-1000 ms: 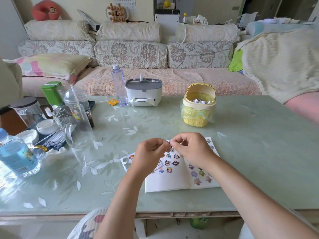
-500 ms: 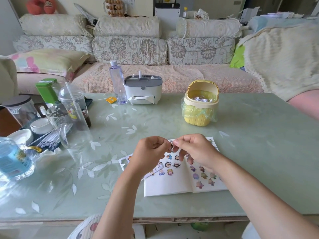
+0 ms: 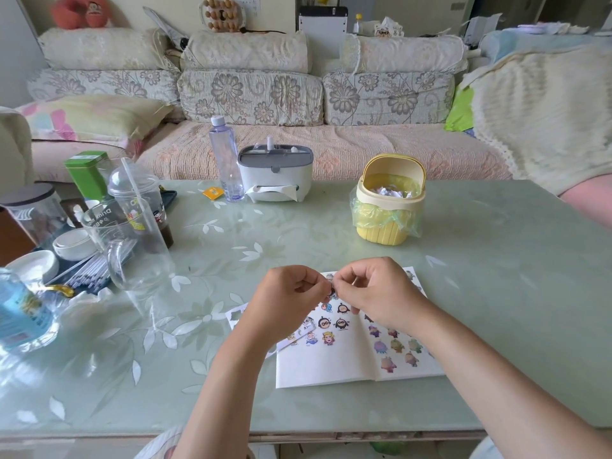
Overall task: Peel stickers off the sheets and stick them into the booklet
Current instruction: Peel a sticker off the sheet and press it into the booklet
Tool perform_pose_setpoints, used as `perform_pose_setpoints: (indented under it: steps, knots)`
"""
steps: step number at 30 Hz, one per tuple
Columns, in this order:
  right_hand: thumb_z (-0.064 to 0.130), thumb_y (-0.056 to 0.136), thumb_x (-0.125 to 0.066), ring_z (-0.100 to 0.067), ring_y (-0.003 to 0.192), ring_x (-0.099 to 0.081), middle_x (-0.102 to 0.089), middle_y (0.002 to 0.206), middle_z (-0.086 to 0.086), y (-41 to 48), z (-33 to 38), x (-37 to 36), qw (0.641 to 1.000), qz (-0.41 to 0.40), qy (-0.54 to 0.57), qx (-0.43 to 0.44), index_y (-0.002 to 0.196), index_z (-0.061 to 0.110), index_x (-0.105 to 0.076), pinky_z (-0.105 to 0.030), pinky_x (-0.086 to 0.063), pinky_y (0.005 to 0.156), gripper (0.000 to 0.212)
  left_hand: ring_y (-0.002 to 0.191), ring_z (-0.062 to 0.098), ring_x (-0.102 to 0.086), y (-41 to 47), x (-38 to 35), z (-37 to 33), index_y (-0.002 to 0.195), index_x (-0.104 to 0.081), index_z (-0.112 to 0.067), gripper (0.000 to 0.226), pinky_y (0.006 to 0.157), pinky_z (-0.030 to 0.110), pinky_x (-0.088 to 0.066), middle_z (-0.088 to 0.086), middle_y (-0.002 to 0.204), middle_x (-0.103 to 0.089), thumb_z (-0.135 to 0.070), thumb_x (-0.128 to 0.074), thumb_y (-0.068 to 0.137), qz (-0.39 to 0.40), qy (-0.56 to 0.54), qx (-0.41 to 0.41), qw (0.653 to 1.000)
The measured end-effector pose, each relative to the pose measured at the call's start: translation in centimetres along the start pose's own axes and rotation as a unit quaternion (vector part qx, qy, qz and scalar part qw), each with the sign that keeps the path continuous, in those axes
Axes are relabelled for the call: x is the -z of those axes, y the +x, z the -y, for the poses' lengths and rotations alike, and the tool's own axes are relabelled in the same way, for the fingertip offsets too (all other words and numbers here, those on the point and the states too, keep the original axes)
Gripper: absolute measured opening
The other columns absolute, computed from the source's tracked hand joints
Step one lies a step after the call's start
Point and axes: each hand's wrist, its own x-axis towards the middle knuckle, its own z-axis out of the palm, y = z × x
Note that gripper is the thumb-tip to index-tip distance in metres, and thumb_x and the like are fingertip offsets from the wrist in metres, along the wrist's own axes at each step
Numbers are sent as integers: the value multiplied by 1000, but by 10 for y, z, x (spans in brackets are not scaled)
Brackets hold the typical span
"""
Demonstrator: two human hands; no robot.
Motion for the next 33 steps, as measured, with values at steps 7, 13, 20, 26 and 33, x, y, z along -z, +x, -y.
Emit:
perform_pose_setpoints:
  steps: [7,13,20,26,33]
  knots:
    - [15,89,-65,-7,48,-39,-51,48,14,1,-2,-1,999,4,-24,24,63,23,-70,-23,-35,51,28,59,15,-51,3,-1,3,76,-73,-21,14,57,30,-41,-10,70,-73,-22,-68,89,4,51,-12,999]
    - [11,93,-63,-6,42,-44,-53,48,3,3,-3,-1,1000,22,22,-1,70,9,-72,-17,-36,47,25,59,17,-51,4,1,3,74,-73,-22,15,56,31,-41,-9,70,-73,-22,-68,88,5,43,-12,999]
    - [26,93,-70,-7,49,-52,-61,51,14,3,-6,6,998,44,37,2,82,19,-77,-24,-45,58,15,57,11,-53,4,4,3,74,-74,-24,15,56,26,-43,-10,71,-73,-26,-68,88,0,64,-8,998]
    - [29,88,-73,-13,50,-51,-58,51,5,2,-7,4,999,26,21,-3,69,31,-76,-38,-47,56,19,54,15,-44,3,5,2,72,-73,-23,17,51,26,-36,-3,71,-73,-27,-68,88,12,66,-12,998]
    - [22,89,-73,-9,49,-52,-59,52,9,1,-3,2,999,23,41,7,73,22,-77,-25,-44,57,17,61,14,-53,2,5,1,73,-73,-24,15,58,29,-43,-7,71,-73,-26,-68,87,3,44,-7,999]
